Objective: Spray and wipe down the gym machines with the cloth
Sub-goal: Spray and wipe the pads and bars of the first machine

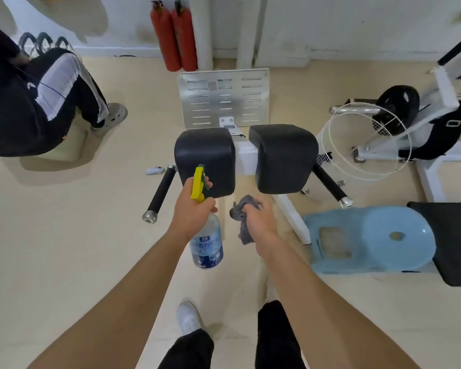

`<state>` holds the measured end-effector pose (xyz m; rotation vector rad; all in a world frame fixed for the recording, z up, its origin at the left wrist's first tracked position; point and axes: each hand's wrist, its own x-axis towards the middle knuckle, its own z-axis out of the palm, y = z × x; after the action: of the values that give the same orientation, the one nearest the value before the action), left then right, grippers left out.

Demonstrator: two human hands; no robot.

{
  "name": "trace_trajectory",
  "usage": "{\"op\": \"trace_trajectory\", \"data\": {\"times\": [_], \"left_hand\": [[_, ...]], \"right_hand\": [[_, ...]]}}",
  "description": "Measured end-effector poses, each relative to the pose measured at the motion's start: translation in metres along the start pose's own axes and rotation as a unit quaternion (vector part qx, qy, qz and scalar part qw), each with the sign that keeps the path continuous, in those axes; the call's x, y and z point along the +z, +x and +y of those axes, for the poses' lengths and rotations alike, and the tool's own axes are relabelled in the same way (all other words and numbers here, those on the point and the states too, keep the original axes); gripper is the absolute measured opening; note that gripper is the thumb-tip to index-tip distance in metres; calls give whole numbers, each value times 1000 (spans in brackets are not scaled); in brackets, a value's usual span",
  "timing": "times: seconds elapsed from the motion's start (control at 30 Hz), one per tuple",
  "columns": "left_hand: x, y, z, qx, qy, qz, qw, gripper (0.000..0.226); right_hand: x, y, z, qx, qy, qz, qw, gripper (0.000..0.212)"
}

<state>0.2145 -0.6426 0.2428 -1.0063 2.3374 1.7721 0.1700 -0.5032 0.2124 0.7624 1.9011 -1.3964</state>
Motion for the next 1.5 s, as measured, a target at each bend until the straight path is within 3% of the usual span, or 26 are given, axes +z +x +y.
{"op": "trace_trajectory", "data": {"times": [0.07, 0.17, 0.33, 0.57, 0.67, 0.73, 0.87, 0.97, 1.2, 1.5], "left_hand": [[-10, -1, -15, -20, 34, -6, 999, 39], [-19, 1, -36, -39, 44, -11, 998, 34], [-12, 13, -68, -21, 51, -12, 998, 38], [16, 44, -118, -15, 21, 23, 999, 32], [28, 64, -138, -3, 15, 29, 999, 30], [33, 74, -150, 9, 10, 39, 999, 26], [40, 89, -171, 54, -10, 73, 996, 29], [43, 97, -184, 84, -15, 74, 994, 33], [55, 99, -215, 113, -19, 66, 991, 24], [52, 93, -214, 131, -34, 85, 987, 20]], "right_hand": [[6, 7, 2, -52, 34, 12, 998, 32], [7, 26, 2, -142, -25, -7, 989, 23], [14, 69, -10, -196, -44, 17, 979, 17], [27, 113, -21, -346, 29, -3, 938, 33], [38, 144, -19, -384, 48, -7, 922, 30], [45, 165, -15, -440, 36, 28, 897, 24], [58, 189, -7, -585, 29, 130, 800, 39], [68, 209, -3, -635, 34, 165, 754, 37], [79, 232, 22, -703, 38, 203, 680, 43], [80, 209, 15, -741, -16, 208, 639, 45]]}}
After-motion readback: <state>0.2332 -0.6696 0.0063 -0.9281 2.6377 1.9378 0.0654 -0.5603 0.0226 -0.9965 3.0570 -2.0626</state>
